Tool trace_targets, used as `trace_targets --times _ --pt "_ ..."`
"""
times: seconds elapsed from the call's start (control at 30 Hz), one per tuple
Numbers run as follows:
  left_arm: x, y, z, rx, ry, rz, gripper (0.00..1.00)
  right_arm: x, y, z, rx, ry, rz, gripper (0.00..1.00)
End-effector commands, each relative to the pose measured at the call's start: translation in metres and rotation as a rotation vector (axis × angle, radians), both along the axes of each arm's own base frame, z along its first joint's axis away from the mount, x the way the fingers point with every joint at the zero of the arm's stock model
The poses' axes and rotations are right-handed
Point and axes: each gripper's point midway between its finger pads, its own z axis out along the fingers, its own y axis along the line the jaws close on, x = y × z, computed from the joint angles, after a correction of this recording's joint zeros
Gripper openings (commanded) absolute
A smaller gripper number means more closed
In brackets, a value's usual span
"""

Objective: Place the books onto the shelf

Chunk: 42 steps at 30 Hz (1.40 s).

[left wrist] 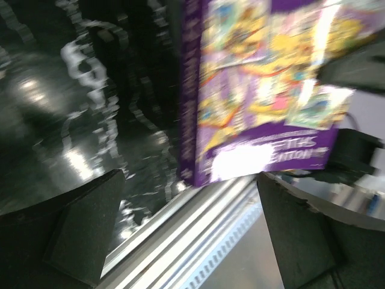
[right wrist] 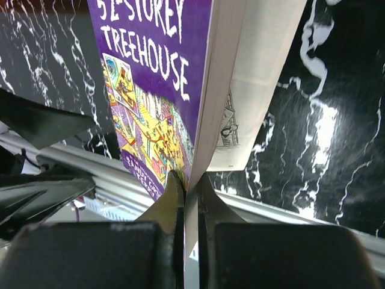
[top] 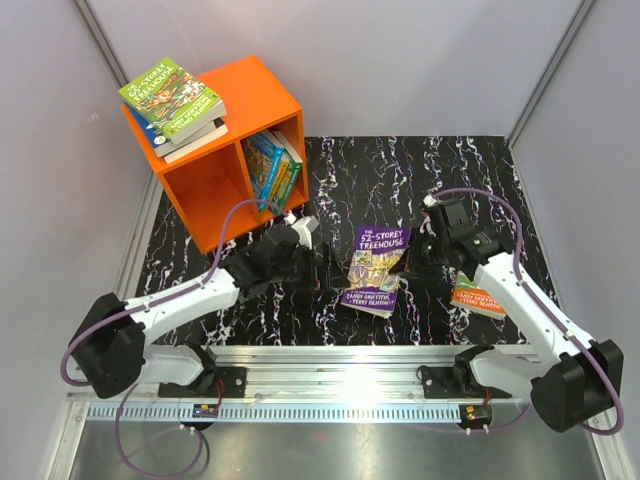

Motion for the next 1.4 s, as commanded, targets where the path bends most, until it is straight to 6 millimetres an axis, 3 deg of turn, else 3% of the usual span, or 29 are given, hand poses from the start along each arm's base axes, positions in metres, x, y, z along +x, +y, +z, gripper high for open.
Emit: trace_targets --times 0.0,0.17,0.33,0.47,0.7,0.9,0.97,1.03,1.3,1.37 --pt "0.005 -0.042 0.083 -0.335 -0.163 -0.112 0.99 -0.011 0.011 0.021 0.09 -0.013 0.015 0.0" --pt "-0.003 -0.058 0.087 -0.422 -0.156 -0.199 0.99 -0.013 0.031 0.045 0.239 -0.048 0.057 0.0" --pt "-0.002 -0.062 0.071 -0.415 -0.132 -0.196 0.99 -0.013 0.05 0.071 0.387 -0.084 0.086 0.0" --pt "0.002 -0.048 0.054 -0.332 -0.131 -0.125 0.99 -0.015 0.054 0.083 0.412 -0.088 0.126 0.0" --pt "0.012 -0.014 0.04 -0.173 -0.188 -0.023 0.99 -0.023 0.047 0.098 0.381 -0.12 0.15 0.0" --pt "0.012 -0.006 0.029 -0.184 -0.169 0.022 0.99 -0.028 0.05 0.109 0.436 -0.135 0.148 0.0" --pt "0.009 -0.014 0.038 -0.26 -0.167 -0.002 0.99 -0.029 0.056 0.124 0.497 -0.181 0.173 0.0" --pt "0.008 -0.016 0.042 -0.301 -0.166 -0.005 0.99 -0.032 0.06 0.122 0.543 -0.154 0.168 0.0" --pt "0.017 -0.024 0.112 -0.506 -0.267 -0.051 0.99 -0.048 0.068 0.117 0.664 -0.112 0.216 0.0" --pt "0.015 -0.029 0.119 -0.528 -0.27 -0.093 0.86 -0.048 0.069 0.118 0.672 -0.116 0.223 0.0"
